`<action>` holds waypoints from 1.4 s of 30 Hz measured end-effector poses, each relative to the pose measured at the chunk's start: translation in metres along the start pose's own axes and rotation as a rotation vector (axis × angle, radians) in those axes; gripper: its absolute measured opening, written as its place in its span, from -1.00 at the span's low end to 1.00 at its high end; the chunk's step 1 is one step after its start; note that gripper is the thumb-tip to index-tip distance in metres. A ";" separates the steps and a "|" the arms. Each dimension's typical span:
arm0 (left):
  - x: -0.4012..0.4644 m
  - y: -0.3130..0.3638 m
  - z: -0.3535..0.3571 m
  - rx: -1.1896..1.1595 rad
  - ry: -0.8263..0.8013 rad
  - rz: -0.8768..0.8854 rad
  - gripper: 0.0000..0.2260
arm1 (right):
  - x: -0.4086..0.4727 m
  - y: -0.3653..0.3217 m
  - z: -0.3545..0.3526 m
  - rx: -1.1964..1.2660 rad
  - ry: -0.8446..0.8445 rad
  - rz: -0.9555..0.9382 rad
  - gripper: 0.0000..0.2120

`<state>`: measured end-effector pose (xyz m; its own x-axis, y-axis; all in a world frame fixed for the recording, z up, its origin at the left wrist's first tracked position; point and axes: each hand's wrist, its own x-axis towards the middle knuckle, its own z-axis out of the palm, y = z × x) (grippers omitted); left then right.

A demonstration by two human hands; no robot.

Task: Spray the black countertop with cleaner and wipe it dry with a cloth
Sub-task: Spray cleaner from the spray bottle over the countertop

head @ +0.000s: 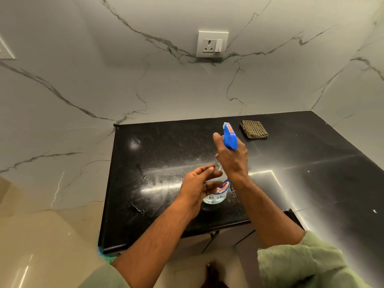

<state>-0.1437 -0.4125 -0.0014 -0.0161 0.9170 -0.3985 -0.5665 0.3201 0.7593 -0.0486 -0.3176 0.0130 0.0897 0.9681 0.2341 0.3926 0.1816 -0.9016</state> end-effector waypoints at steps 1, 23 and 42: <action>0.008 0.004 0.003 0.024 0.031 0.029 -0.83 | 0.007 0.003 0.001 -0.003 -0.004 -0.010 -0.64; 0.170 0.037 0.102 0.545 0.217 0.457 -0.76 | 0.173 0.052 -0.010 0.173 -0.138 -0.097 -0.75; 0.261 0.089 0.119 0.735 0.246 0.426 -0.56 | 0.338 0.071 -0.021 0.217 0.005 -0.065 -0.67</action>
<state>-0.1006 -0.1162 0.0236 -0.3299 0.9431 -0.0418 0.1996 0.1129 0.9734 0.0287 0.0185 0.0361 0.0750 0.9523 0.2959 0.1917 0.2774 -0.9414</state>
